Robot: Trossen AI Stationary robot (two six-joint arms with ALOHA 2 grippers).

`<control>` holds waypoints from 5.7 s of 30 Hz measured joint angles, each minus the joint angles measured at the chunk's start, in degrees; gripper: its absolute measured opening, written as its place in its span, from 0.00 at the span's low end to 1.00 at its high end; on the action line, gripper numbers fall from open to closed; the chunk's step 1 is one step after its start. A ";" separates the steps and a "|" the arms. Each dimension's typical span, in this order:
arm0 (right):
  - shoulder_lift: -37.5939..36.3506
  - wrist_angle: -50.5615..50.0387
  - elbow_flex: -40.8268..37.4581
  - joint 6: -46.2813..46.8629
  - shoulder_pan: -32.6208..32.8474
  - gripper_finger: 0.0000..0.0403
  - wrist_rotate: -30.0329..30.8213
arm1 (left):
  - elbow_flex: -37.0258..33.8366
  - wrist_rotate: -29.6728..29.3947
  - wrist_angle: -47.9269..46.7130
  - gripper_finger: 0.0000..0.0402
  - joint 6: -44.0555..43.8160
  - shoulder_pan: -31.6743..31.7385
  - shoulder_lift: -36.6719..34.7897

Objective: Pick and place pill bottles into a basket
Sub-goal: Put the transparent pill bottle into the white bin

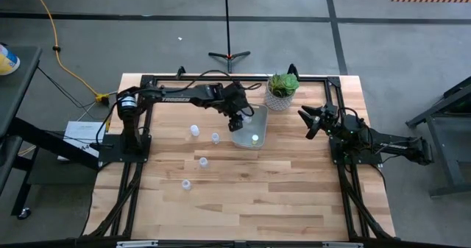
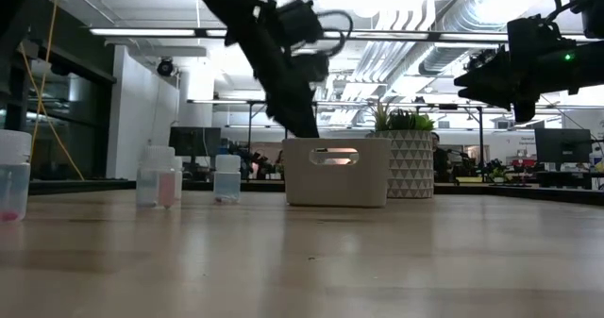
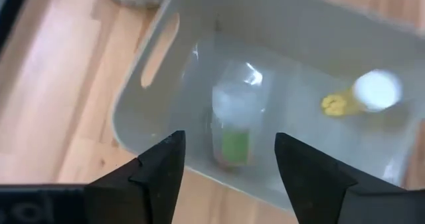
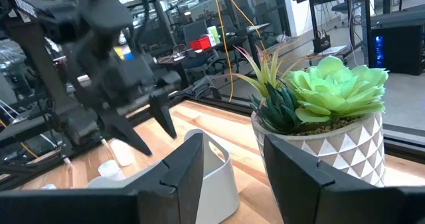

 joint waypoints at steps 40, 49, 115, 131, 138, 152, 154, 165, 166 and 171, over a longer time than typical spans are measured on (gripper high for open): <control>0.35 -0.02 0.00 0.40 -0.02 0.37 -0.22 | -14.98 -2.92 -35.41 0.62 -11.10 0.00 -4.26; 0.35 -0.02 0.00 0.41 0.00 0.37 -0.24 | -10.41 -2.56 -40.13 0.62 -3.46 -1.01 -5.55; 1.20 -0.33 -0.02 3.02 -0.02 0.37 -3.96 | -0.71 -5.79 -3.80 0.43 -22.89 -6.38 -11.23; 2.69 -0.35 -0.02 2.97 0.00 0.37 -3.92 | -1.83 -0.08 21.04 0.42 -7.53 -6.35 -0.77; 2.74 -0.33 -0.02 2.98 -0.01 0.37 -3.91 | -1.81 -1.02 24.64 0.43 -6.26 -4.13 3.75; 4.24 -0.34 -0.02 2.99 -0.02 0.37 -3.91 | -1.76 6.20 34.11 0.43 -1.53 -1.86 6.80; 4.26 -0.33 -0.02 2.98 -0.02 0.37 -3.89 | -1.76 6.21 33.90 0.43 -0.76 -1.86 6.83; 4.52 -0.33 -0.02 3.52 -0.02 0.37 -3.90 | -1.74 7.56 37.73 0.43 -3.06 -1.42 11.31; 4.52 -0.35 -0.02 3.52 0.00 0.37 -3.91 | -1.74 7.49 37.59 0.43 -3.06 -1.44 11.39; 4.52 -0.35 -0.02 3.63 -0.02 0.37 -3.89 | -1.74 7.50 37.73 0.43 -3.04 -1.05 11.58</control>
